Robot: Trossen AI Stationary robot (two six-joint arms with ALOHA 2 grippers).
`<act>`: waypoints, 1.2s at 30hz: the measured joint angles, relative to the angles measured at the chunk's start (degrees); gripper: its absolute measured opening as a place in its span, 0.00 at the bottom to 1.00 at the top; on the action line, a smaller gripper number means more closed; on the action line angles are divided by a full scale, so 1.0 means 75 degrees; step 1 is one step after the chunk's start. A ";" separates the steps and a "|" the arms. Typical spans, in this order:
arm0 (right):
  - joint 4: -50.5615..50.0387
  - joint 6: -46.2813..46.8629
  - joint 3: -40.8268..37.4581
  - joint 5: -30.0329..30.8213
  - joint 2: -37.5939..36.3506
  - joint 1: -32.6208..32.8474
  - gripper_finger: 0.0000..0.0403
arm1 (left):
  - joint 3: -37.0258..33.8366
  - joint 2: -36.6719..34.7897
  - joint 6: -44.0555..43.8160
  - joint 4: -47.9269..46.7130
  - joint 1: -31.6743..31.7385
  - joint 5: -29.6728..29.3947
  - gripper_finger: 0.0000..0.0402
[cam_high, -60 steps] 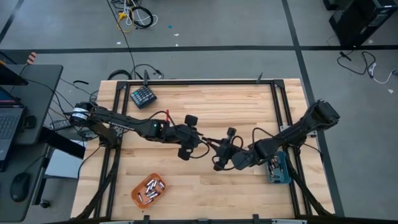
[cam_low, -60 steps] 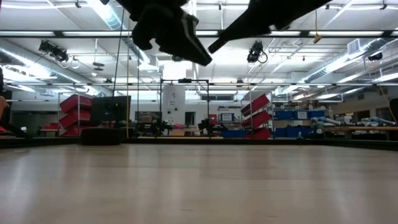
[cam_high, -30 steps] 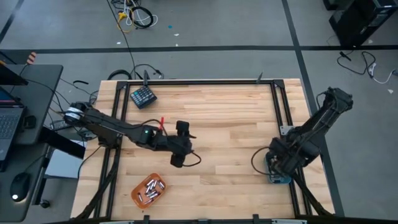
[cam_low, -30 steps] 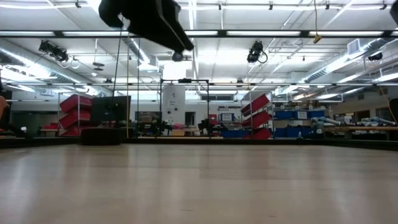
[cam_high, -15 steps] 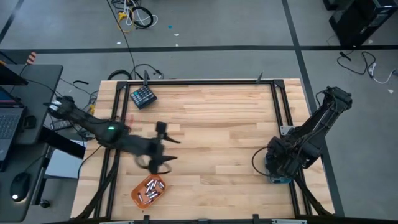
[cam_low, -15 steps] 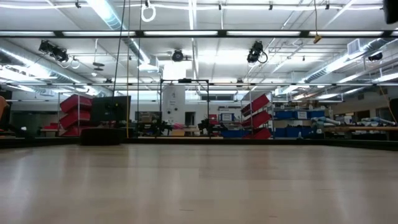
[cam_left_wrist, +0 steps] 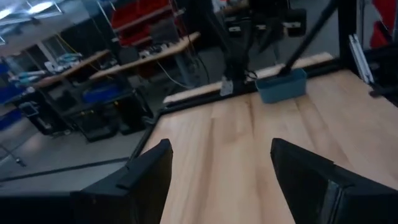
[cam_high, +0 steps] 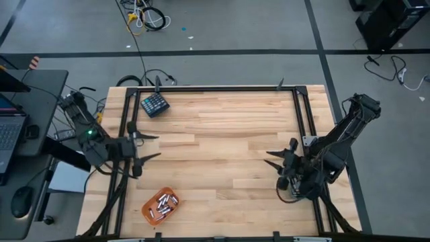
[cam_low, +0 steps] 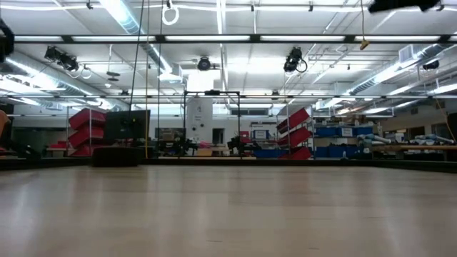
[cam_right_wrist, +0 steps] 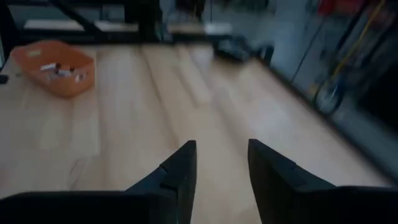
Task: Sort batteries
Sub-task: Adjust the orange bin
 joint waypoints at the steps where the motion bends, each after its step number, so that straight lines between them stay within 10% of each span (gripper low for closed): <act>1: 0.0276 -0.0560 0.0000 0.0184 -0.0070 -0.0055 0.32 | -0.0203 -0.0248 0.0133 0.0205 -0.0006 -0.0016 0.66; 16: 0.5032 -0.6638 0.0006 -0.1464 -0.0926 -0.1554 0.22 | -0.0771 -0.2175 -0.0101 -0.0252 -0.0003 0.0331 0.66; 29: 0.4205 -0.4784 0.0006 -0.2019 -0.0594 -0.1849 0.17 | -0.0780 0.1456 -0.6543 -0.1894 -0.0003 0.4053 0.61; 36: 0.4056 -0.4624 0.0006 -0.2031 -0.0594 -0.1866 0.11 | -0.0615 0.3093 -0.6976 -0.0946 -0.0003 0.5112 0.53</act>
